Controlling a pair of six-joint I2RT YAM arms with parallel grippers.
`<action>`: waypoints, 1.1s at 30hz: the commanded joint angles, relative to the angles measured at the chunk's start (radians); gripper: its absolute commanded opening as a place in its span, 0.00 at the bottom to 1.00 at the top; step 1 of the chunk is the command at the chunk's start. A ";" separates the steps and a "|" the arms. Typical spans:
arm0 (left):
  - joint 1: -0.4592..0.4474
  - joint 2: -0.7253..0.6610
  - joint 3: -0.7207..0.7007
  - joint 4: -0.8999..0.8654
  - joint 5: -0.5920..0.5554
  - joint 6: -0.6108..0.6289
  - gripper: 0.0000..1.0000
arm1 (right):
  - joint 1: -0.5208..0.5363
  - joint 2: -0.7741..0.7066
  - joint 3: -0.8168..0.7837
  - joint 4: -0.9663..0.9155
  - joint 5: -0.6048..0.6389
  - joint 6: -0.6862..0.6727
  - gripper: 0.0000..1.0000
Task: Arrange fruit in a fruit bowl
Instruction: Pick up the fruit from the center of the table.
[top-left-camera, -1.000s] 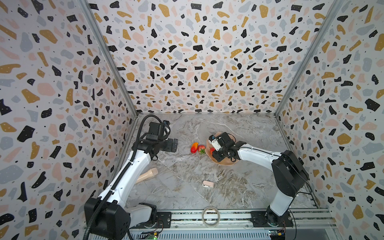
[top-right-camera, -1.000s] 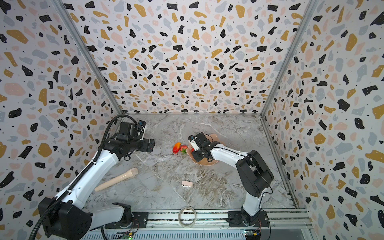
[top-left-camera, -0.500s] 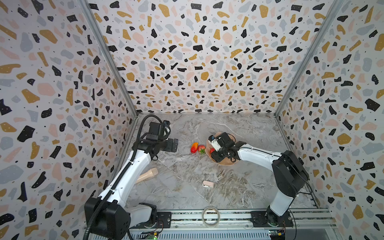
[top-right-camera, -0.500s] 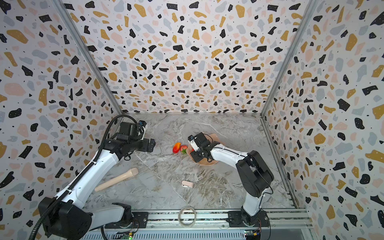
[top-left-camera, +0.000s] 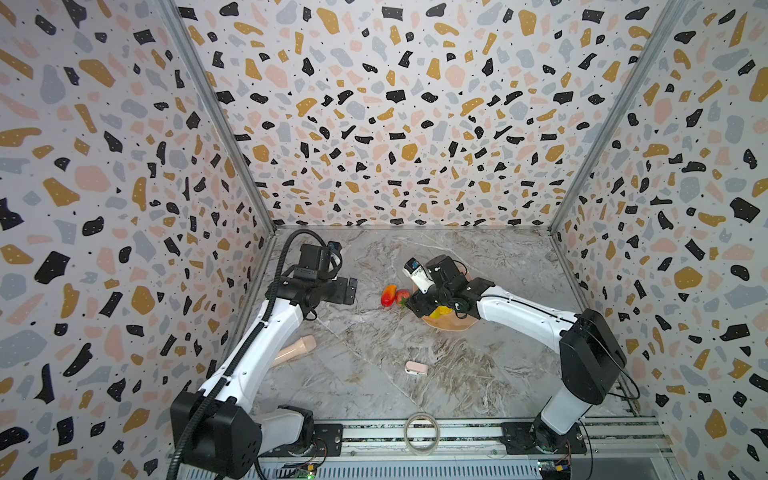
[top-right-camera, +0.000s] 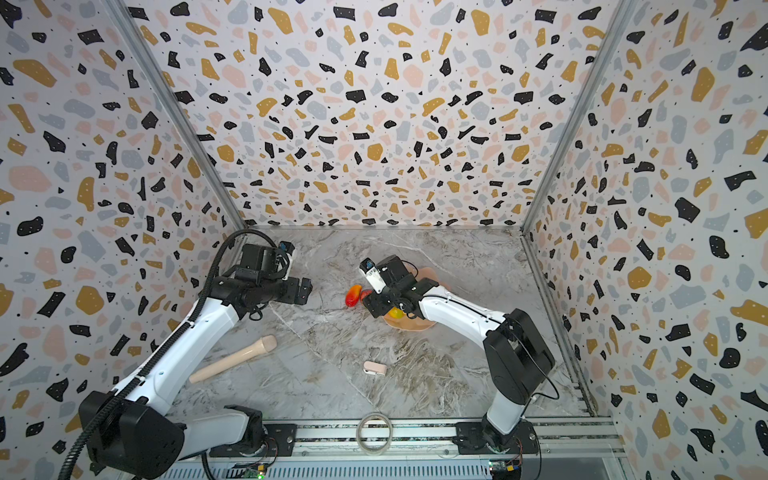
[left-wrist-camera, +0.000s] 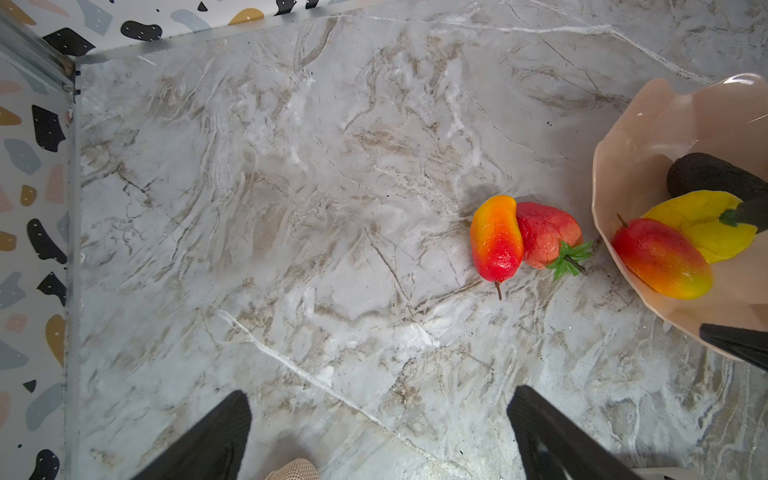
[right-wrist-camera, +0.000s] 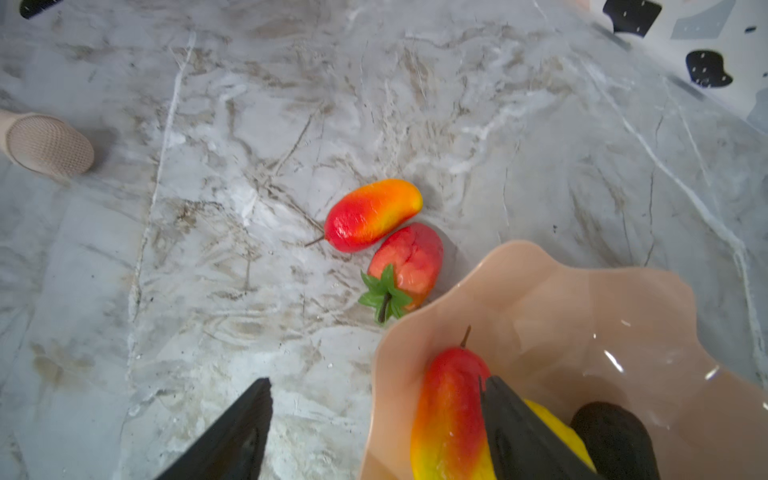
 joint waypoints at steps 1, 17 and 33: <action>-0.005 -0.004 0.029 0.014 0.007 -0.004 1.00 | 0.013 0.076 0.074 0.020 -0.020 -0.024 0.84; -0.005 -0.012 0.018 0.007 -0.008 0.002 1.00 | 0.029 0.457 0.418 0.001 -0.059 -0.071 0.99; -0.005 -0.005 0.007 0.013 -0.008 0.007 1.00 | 0.035 0.528 0.461 -0.028 -0.035 -0.072 0.89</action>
